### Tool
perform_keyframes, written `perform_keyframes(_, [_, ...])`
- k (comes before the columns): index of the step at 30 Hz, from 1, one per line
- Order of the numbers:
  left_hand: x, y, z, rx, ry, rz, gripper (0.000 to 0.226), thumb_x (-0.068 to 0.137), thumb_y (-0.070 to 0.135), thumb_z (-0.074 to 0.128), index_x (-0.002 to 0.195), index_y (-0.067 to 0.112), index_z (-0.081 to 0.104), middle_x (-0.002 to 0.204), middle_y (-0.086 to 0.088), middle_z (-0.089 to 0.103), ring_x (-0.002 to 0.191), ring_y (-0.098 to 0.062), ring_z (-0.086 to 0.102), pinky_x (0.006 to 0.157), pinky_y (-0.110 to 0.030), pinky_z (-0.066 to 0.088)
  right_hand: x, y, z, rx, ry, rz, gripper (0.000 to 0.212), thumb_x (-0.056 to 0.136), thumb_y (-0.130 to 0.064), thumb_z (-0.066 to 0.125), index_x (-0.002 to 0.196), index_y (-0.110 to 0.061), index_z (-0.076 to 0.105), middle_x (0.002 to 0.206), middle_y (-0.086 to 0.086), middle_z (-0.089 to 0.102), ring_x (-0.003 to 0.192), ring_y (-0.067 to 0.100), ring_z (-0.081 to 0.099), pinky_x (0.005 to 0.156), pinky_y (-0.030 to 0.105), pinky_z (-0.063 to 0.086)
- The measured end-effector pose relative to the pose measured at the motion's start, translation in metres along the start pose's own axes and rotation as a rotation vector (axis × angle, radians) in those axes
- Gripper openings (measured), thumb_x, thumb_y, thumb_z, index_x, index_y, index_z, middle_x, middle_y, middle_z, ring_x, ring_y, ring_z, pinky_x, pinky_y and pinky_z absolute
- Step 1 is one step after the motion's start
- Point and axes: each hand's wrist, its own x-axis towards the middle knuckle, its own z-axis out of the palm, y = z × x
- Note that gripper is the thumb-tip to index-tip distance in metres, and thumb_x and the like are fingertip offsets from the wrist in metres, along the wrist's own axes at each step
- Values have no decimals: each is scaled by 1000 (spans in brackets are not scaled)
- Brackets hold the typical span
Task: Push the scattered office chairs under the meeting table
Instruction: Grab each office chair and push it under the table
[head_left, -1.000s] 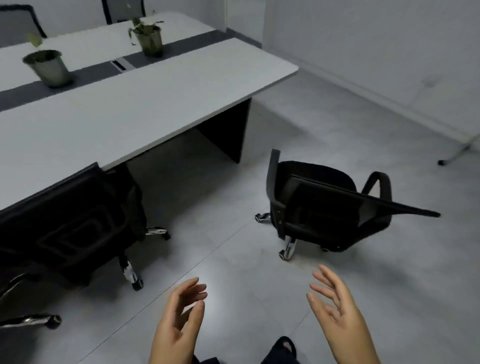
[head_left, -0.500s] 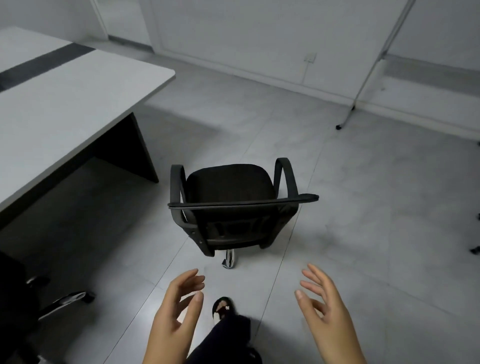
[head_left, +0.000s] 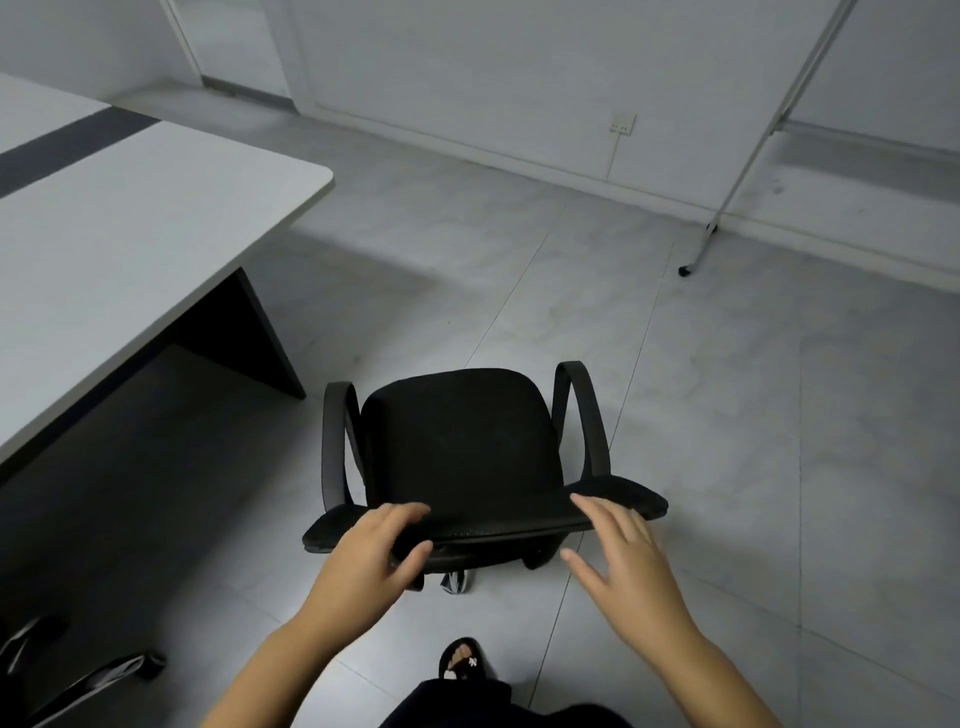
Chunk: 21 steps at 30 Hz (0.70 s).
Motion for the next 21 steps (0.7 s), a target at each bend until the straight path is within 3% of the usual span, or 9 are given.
perform_keyframes(2, [9,-18,7,191,-104,39,55,76,56,36,117,26,57,108,11,62,99,-9,57,90,-26,45,15,20,16,-200,-107,-62,47,89,-45,43,132,-27,43,131,-9,48,126,12,40,113,34,6])
perform_keyframes(3, [12,-27,10,300,-109,70,50,76,54,41,114,28,59,106,11,65,97,-10,61,88,-29,46,22,28,22,-261,-103,-108,45,86,-46,39,125,-26,51,123,-8,56,119,12,49,111,35,9])
perform_keyframes(5, [18,-32,15,431,-97,78,36,71,43,66,105,30,65,97,12,70,87,-11,67,77,-30,52,36,39,29,-318,-62,-190,41,81,-47,39,108,-27,61,103,-10,66,97,12,62,100,35,26])
perform_keyframes(8, [29,-26,22,447,-2,-48,43,44,28,89,83,27,73,78,11,74,68,-12,70,62,-26,54,57,53,30,-380,-7,-319,28,75,-44,61,97,-28,63,90,-11,65,80,13,62,77,30,44])
perform_keyframes(12, [33,-11,38,448,88,-202,35,33,20,90,61,29,72,55,12,69,50,-13,66,47,-18,48,82,71,23,-429,-47,-437,35,78,-45,40,96,-27,63,87,-10,64,76,13,58,73,27,32])
perform_keyframes(15, [34,4,53,431,132,-339,32,34,20,88,58,31,70,50,11,65,45,-13,62,39,-17,41,112,84,11,-434,-86,-548,35,78,-44,39,95,-26,64,85,-9,64,73,14,58,72,27,29])
perform_keyframes(18, [36,20,69,423,196,-449,29,36,22,87,56,32,68,48,12,63,44,-11,60,37,-17,37,144,96,0,-430,-87,-674,23,75,-37,63,94,-25,64,83,-7,64,71,17,60,73,30,35])
perform_keyframes(21, [38,35,86,431,245,-530,29,37,25,88,55,31,67,46,11,61,42,-11,59,36,-17,36,172,103,-9,-449,-130,-769,38,58,-30,83,92,-22,67,79,-5,65,69,18,60,70,32,39])
